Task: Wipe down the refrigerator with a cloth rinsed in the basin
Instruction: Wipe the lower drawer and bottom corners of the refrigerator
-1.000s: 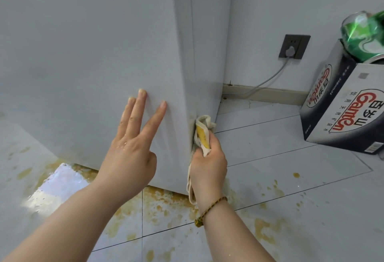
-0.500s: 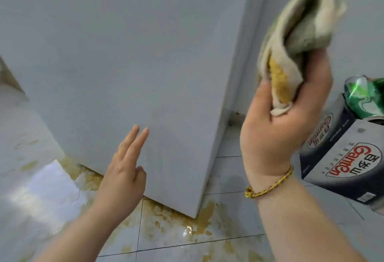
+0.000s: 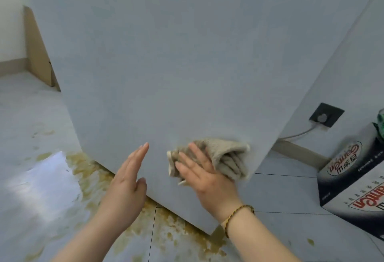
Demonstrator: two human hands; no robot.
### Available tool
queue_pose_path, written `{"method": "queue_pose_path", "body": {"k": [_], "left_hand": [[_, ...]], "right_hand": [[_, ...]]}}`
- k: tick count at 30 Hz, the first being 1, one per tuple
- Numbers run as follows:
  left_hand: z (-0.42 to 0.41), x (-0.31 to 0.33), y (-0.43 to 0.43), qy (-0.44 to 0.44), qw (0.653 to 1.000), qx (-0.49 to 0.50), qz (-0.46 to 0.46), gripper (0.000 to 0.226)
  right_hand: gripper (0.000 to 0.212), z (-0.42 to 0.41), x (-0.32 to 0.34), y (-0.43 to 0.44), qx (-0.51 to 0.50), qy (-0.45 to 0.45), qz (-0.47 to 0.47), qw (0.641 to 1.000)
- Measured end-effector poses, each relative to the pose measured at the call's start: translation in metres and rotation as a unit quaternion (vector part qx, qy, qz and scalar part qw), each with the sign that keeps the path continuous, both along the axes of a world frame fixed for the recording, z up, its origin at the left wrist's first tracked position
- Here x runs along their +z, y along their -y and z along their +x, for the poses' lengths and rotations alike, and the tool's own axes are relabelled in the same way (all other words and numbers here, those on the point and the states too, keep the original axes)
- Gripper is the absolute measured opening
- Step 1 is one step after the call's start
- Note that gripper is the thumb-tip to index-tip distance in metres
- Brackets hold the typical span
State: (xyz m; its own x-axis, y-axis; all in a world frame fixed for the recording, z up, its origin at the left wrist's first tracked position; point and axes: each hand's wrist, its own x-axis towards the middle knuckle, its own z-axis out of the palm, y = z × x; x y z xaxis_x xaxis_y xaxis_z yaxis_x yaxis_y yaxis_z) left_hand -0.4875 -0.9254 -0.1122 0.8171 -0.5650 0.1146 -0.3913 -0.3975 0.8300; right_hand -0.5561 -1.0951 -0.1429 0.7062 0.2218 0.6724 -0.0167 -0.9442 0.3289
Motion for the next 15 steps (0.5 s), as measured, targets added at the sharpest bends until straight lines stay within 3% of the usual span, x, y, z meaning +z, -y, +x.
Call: {"method": "queue_pose_path", "body": {"k": [2, 4, 6, 7, 8, 10, 12, 15], "left_hand": [[0.005, 0.0, -0.007, -0.015, 1.0, 0.007, -0.007, 0.065], [0.01, 0.001, -0.013, -0.022, 0.999, 0.027, -0.011, 0.06], [0.017, 0.001, -0.023, -0.055, 0.996, 0.061, -0.024, 0.054], [0.017, 0.003, -0.023, -0.076, 0.994, 0.069, -0.038, 0.05], [0.018, 0.004, -0.029, -0.111, 0.988, 0.086, -0.06, 0.045], [0.014, 0.011, -0.039, -0.19, 0.97, 0.105, -0.106, 0.038], [0.002, 0.028, -0.054, -0.273, 0.944, 0.111, -0.146, 0.031], [-0.006, 0.062, -0.075, -0.389, 0.898, 0.094, -0.183, 0.029]], "right_hand": [[0.045, 0.004, -0.019, -0.015, 0.009, -0.078, 0.048, 0.996], [0.051, 0.008, -0.012, -0.031, 0.032, -0.098, 0.129, 0.986], [0.053, 0.015, 0.009, -0.052, 0.086, -0.066, 0.302, 0.947], [0.051, 0.014, 0.027, -0.059, 0.11, -0.048, 0.421, 0.899], [0.047, 0.018, 0.048, -0.069, 0.13, -0.053, 0.555, 0.82], [0.041, 0.023, 0.086, -0.079, 0.154, -0.045, 0.76, 0.63], [0.03, 0.025, 0.117, -0.085, 0.138, -0.044, 0.862, 0.486], [0.027, 0.03, 0.159, -0.103, 0.118, -0.082, 0.925, 0.35]]}}
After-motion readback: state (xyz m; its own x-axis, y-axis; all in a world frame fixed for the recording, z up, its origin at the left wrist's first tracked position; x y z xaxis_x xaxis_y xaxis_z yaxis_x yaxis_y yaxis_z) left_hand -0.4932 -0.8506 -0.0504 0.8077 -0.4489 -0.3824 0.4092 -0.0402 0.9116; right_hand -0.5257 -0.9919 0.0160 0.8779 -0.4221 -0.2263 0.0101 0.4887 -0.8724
